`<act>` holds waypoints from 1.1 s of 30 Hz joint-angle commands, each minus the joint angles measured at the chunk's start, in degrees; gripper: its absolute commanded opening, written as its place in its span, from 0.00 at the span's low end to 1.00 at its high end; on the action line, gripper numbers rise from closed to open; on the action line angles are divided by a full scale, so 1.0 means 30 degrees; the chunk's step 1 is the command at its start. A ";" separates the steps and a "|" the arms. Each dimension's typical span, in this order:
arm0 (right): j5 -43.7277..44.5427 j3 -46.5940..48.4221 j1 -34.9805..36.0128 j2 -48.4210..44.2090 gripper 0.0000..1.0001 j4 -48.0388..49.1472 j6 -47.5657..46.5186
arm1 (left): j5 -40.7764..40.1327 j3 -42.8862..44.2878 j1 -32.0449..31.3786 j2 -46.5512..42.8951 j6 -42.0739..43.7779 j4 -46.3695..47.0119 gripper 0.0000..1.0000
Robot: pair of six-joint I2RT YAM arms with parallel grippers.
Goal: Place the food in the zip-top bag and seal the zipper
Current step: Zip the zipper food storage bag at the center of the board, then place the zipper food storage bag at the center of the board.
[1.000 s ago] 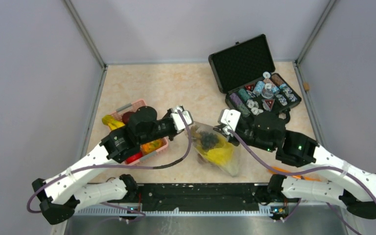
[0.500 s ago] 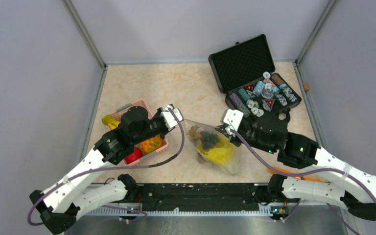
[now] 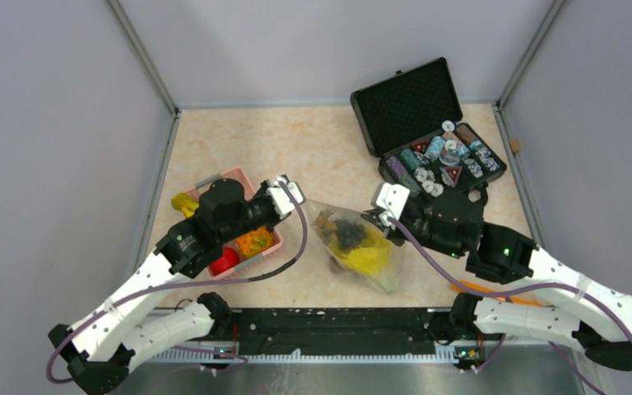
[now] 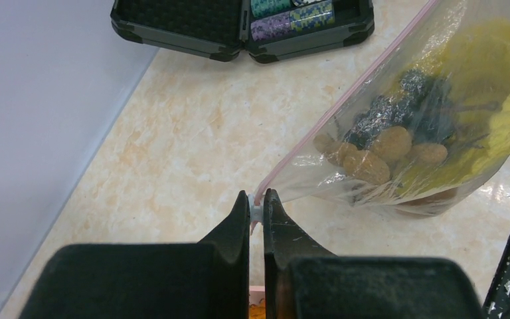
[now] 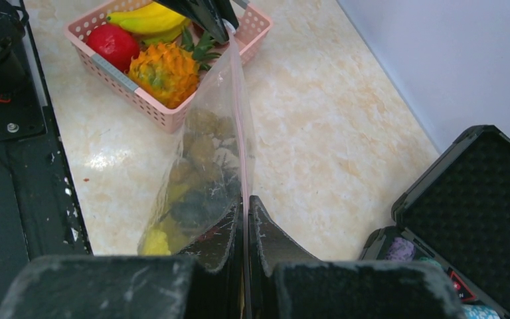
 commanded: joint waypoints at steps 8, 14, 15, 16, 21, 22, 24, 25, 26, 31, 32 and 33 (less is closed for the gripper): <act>0.0627 -0.0065 -0.0055 -0.0301 0.00 0.2839 0.0697 | -0.2051 -0.1297 0.0543 -0.1797 -0.1630 0.2252 0.96; 0.1357 -0.0124 -0.0050 0.0555 0.00 0.4479 0.1072 | -0.2341 -0.2119 0.0543 -0.3155 -0.3463 0.4653 0.99; 0.1409 -0.0102 -0.0048 0.0664 0.00 0.4829 0.1097 | -0.2627 -0.2161 0.0521 -0.3297 -0.3735 0.4789 0.99; 0.1415 0.0032 -0.0047 0.0809 0.00 0.5144 0.1155 | -0.3091 -0.2217 0.0540 -0.3439 -0.3952 0.4923 0.99; 0.0579 0.3044 -0.0122 0.2943 0.00 0.4999 0.1437 | -0.7056 -0.3211 0.0543 -0.4938 -0.5714 0.6928 0.99; 0.0052 0.3798 -0.0108 0.3383 0.00 0.4788 0.1571 | -0.8076 -0.3582 0.0528 -0.5424 -0.6440 0.7703 0.99; -0.0837 0.4420 -0.0121 0.3702 0.00 0.5086 0.2013 | -0.9628 -0.3984 0.0542 -0.6463 -0.8037 0.8169 0.99; -0.1334 0.4373 -0.0122 0.3547 0.00 0.5458 0.2302 | -0.9775 -0.4071 0.0542 -0.6944 -0.8254 0.8169 0.99; -0.1887 0.4158 -0.0108 0.3268 0.00 0.5926 0.2628 | -0.9833 -0.4063 0.0543 -0.7396 -0.8589 0.8110 0.99; -0.2575 0.3213 -0.0113 0.2120 0.00 0.5941 0.4656 | -1.0969 -0.3174 0.0543 -0.8102 -0.9680 0.6024 0.99; -0.1548 0.2794 -0.0107 0.1822 0.00 0.5741 0.4885 | -1.0878 -0.3054 0.0543 -0.8002 -0.9598 0.5748 0.99; -0.0331 0.2196 -0.0143 0.1463 0.00 0.5635 0.5030 | -1.0755 -0.2889 0.0543 -0.7854 -0.9581 0.5530 0.99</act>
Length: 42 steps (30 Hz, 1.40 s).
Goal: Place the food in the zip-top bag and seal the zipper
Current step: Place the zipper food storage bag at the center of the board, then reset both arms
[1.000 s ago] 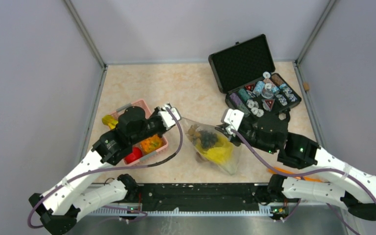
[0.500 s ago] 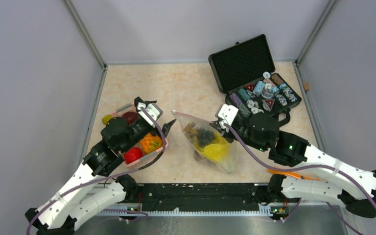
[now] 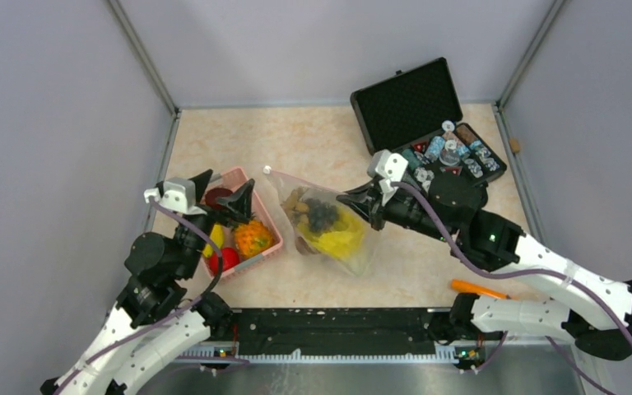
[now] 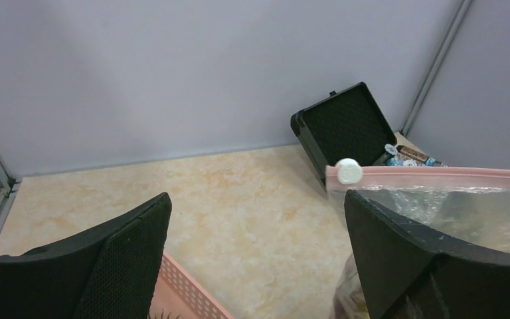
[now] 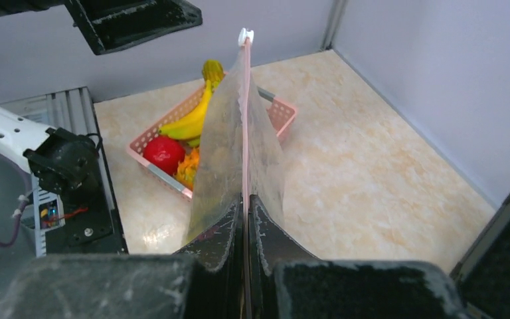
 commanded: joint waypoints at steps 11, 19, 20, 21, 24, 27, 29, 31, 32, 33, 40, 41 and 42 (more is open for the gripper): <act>0.3568 -0.4954 -0.6091 -0.3695 0.06 -0.0850 0.5179 | 0.1197 0.2100 0.0025 0.3367 -0.3138 -0.1948 0.99; 0.5671 -0.5678 -0.6991 -0.4873 0.63 -0.1500 0.5009 | 0.0420 0.1713 0.0025 0.4763 -0.5821 -0.2698 0.99; 0.6050 -0.5455 -0.7009 -0.5033 0.70 -0.1560 0.4879 | 0.0157 0.1600 0.0025 0.4747 -0.6084 -0.2636 0.99; 0.6350 -0.5218 -0.7019 -0.5149 0.75 -0.1593 0.4673 | -0.0235 0.1480 0.0025 0.4734 -0.6462 -0.2639 0.99; 0.6967 -0.4423 -0.7020 -0.5090 0.82 -0.1957 0.3917 | -0.1579 0.1531 0.0025 0.4790 -0.7223 -0.3128 0.99; 0.8532 -0.3929 -0.7375 -0.4496 0.85 -0.2808 0.4238 | -0.3312 0.1646 0.0025 0.5144 -0.7695 -0.3847 0.99; 0.8344 -0.4145 -0.8465 -0.4413 0.87 -0.2689 0.4851 | -0.4469 0.2018 0.0025 0.5714 -0.7962 -0.4722 0.99; 0.6913 -0.4681 -1.0326 -0.4605 0.89 -0.2268 0.5908 | -0.4976 0.2455 0.0025 0.6409 -0.8057 -0.5457 0.99; 0.5630 -0.4923 -1.1859 -0.4619 0.89 -0.2150 0.6369 | -0.5082 0.2645 0.0025 0.6855 -0.8107 -0.5720 0.99; 0.4060 -0.5082 -1.3136 -0.4507 0.90 -0.2136 0.6804 | -0.5138 0.2775 0.0025 0.7166 -0.8146 -0.5918 0.99; -0.2049 -0.6948 -2.0257 -0.4573 0.91 -0.1540 0.9882 | -0.6616 0.4411 0.0105 1.0281 -0.9357 -0.8135 0.99; -0.1836 -0.7151 -2.0262 -0.4864 0.91 -0.1486 1.0003 | -0.6901 0.5040 0.0134 1.0590 -0.9617 -0.8801 0.99; -0.1711 -0.7338 -2.0262 -0.5113 0.91 -0.1474 1.0015 | -0.7108 0.5301 0.0156 1.0701 -0.9763 -0.9199 0.99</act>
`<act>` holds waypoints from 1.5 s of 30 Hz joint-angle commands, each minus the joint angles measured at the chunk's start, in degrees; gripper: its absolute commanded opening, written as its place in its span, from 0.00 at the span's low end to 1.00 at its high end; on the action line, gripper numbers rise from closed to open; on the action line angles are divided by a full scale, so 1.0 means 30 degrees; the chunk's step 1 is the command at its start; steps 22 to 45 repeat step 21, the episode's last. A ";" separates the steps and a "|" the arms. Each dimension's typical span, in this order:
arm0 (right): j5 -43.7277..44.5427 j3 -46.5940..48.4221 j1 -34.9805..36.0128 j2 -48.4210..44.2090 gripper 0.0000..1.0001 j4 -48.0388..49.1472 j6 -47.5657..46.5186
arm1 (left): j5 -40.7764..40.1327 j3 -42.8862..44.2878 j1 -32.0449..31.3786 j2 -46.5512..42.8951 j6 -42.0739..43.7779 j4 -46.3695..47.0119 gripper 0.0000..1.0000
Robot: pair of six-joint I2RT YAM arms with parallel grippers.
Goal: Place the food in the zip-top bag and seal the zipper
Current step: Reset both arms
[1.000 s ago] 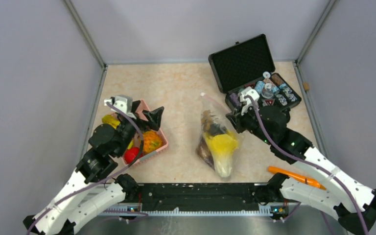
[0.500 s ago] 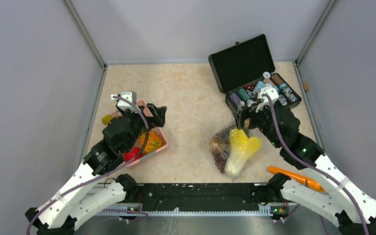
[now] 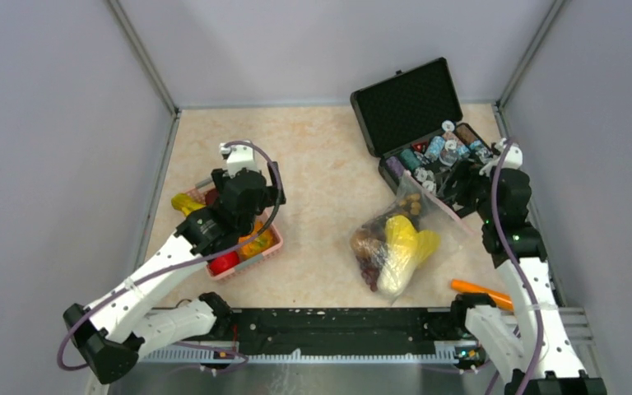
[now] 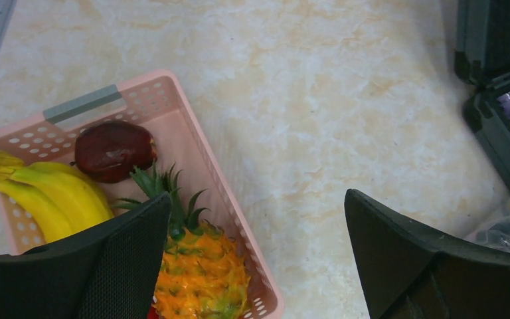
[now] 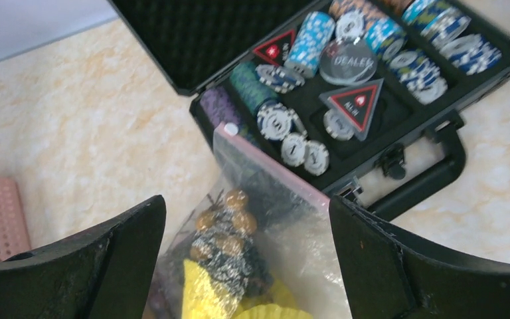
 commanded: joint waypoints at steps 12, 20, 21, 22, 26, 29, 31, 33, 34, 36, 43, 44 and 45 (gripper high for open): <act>-0.0400 -0.0938 -0.0205 -0.2301 0.91 -0.0445 0.0661 | -0.0967 0.2927 0.3626 0.0779 -0.2610 -0.3756 0.99; -0.0619 -0.0521 -0.0234 -0.2462 0.91 -0.0615 0.0627 | -0.1021 0.2278 0.4124 -0.0631 -0.3513 -0.2809 0.99; -0.0662 -0.0467 -0.0234 -0.2489 0.92 -0.0627 0.0702 | -0.1109 0.2136 0.4117 -0.0866 -0.3497 -0.2697 0.99; -0.0662 -0.0467 -0.0234 -0.2489 0.92 -0.0627 0.0702 | -0.1109 0.2136 0.4117 -0.0866 -0.3497 -0.2697 0.99; -0.0662 -0.0467 -0.0234 -0.2489 0.92 -0.0627 0.0702 | -0.1109 0.2136 0.4117 -0.0866 -0.3497 -0.2697 0.99; -0.0662 -0.0467 -0.0234 -0.2489 0.92 -0.0627 0.0702 | -0.1109 0.2136 0.4117 -0.0866 -0.3497 -0.2697 0.99; -0.0662 -0.0467 -0.0234 -0.2489 0.92 -0.0627 0.0702 | -0.1109 0.2136 0.4117 -0.0866 -0.3497 -0.2697 0.99; -0.0662 -0.0467 -0.0234 -0.2489 0.92 -0.0627 0.0702 | -0.1109 0.2136 0.4117 -0.0866 -0.3497 -0.2697 0.99; -0.0662 -0.0467 -0.0234 -0.2489 0.92 -0.0627 0.0702 | -0.1109 0.2136 0.4117 -0.0866 -0.3497 -0.2697 0.99; -0.0662 -0.0467 -0.0234 -0.2489 0.92 -0.0627 0.0702 | -0.1109 0.2136 0.4117 -0.0866 -0.3497 -0.2697 0.99; -0.0662 -0.0467 -0.0234 -0.2489 0.92 -0.0627 0.0702 | -0.1109 0.2136 0.4117 -0.0866 -0.3497 -0.2697 0.99; -0.0662 -0.0467 -0.0234 -0.2489 0.92 -0.0627 0.0702 | -0.1109 0.2136 0.4117 -0.0866 -0.3497 -0.2697 0.99; -0.0662 -0.0467 -0.0234 -0.2489 0.92 -0.0627 0.0702 | -0.1109 0.2136 0.4117 -0.0866 -0.3497 -0.2697 0.99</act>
